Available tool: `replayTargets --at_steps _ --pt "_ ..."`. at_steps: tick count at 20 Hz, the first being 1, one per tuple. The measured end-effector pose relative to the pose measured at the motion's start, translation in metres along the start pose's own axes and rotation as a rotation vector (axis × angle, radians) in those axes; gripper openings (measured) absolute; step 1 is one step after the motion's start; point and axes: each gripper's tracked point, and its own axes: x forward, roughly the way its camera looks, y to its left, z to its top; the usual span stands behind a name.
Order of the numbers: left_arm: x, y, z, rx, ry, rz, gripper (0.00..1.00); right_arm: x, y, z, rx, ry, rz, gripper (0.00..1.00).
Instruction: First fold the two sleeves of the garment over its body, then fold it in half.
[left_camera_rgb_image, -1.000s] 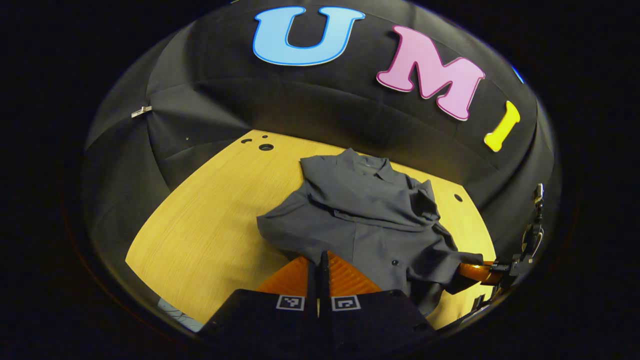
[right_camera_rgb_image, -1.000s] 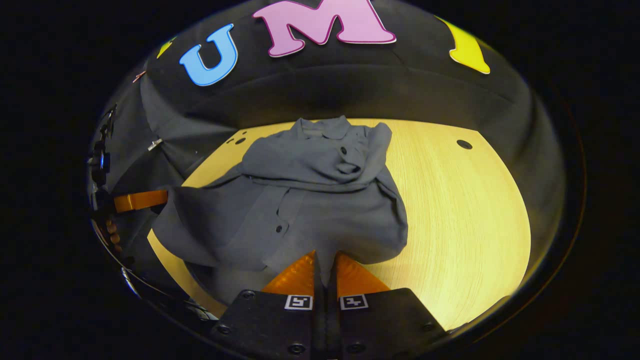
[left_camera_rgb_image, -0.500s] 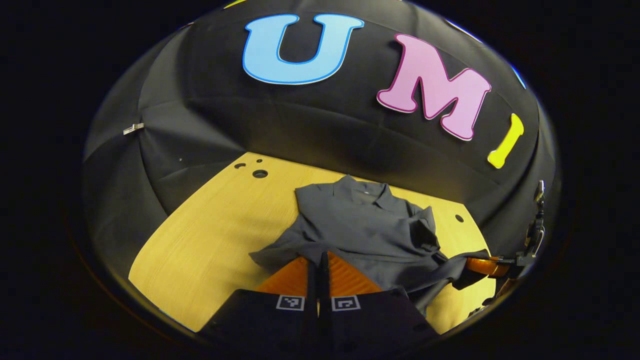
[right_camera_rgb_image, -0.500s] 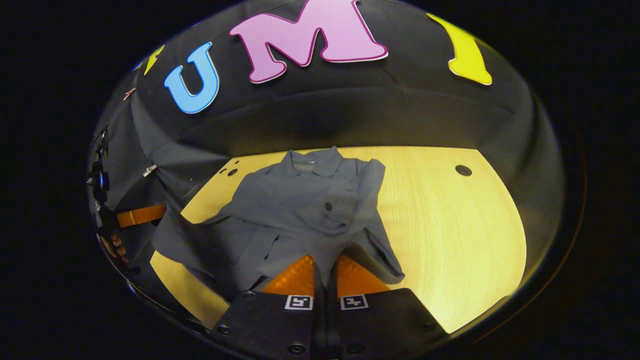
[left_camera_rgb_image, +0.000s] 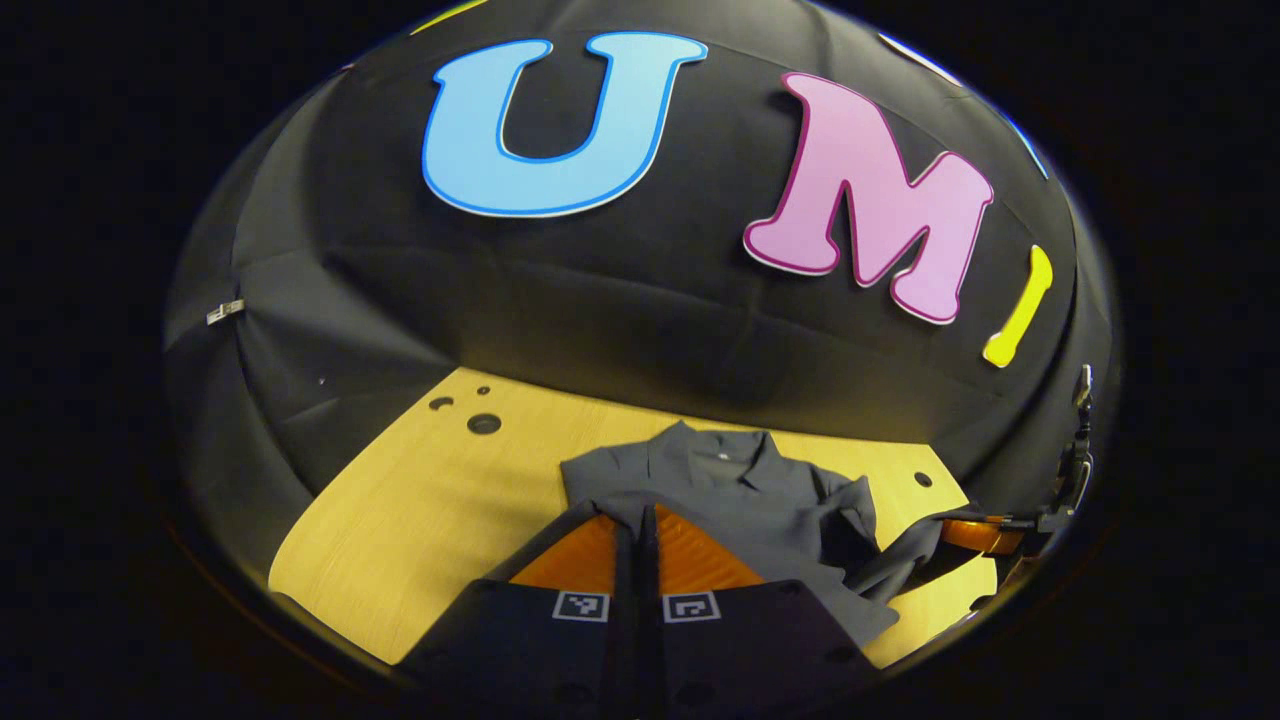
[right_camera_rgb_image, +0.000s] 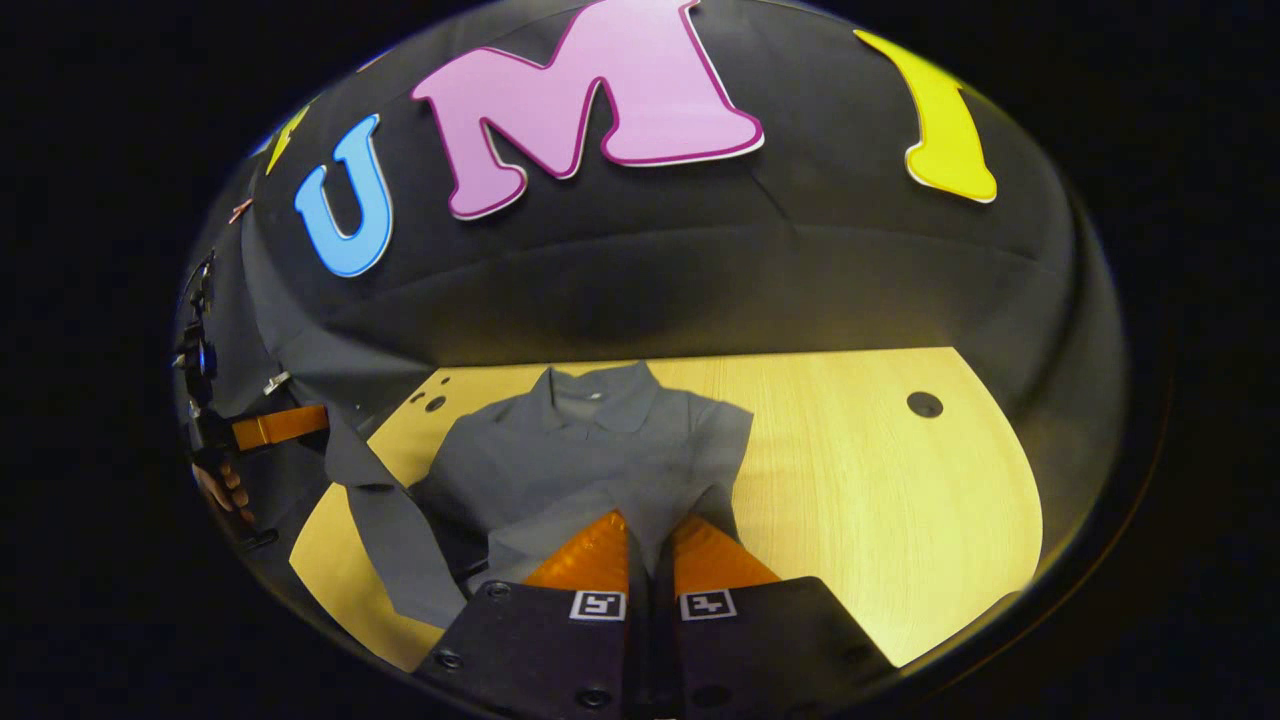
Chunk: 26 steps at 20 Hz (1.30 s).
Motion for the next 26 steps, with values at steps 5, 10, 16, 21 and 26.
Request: replayTargets --at_steps 5,10,16,21,26 --pt "0.061 0.019 0.021 0.014 -0.032 0.020 0.05 0.037 -0.018 0.040 -0.006 -0.065 -0.037 0.05" --pt "0.123 0.036 0.023 0.007 -0.030 0.046 0.05 0.081 -0.024 0.056 -0.028 -0.079 -0.046 0.05" --pt "0.189 0.063 -0.010 -0.048 0.039 0.085 0.05 0.134 -0.043 0.056 -0.012 -0.056 -0.073 0.05" --pt "0.218 0.079 -0.029 -0.090 0.087 0.120 0.05 0.161 -0.054 0.045 0.057 -0.020 -0.080 0.09" --pt "0.204 0.078 -0.024 -0.027 0.101 0.172 0.12 0.158 -0.060 0.041 0.078 -0.003 -0.081 0.18"
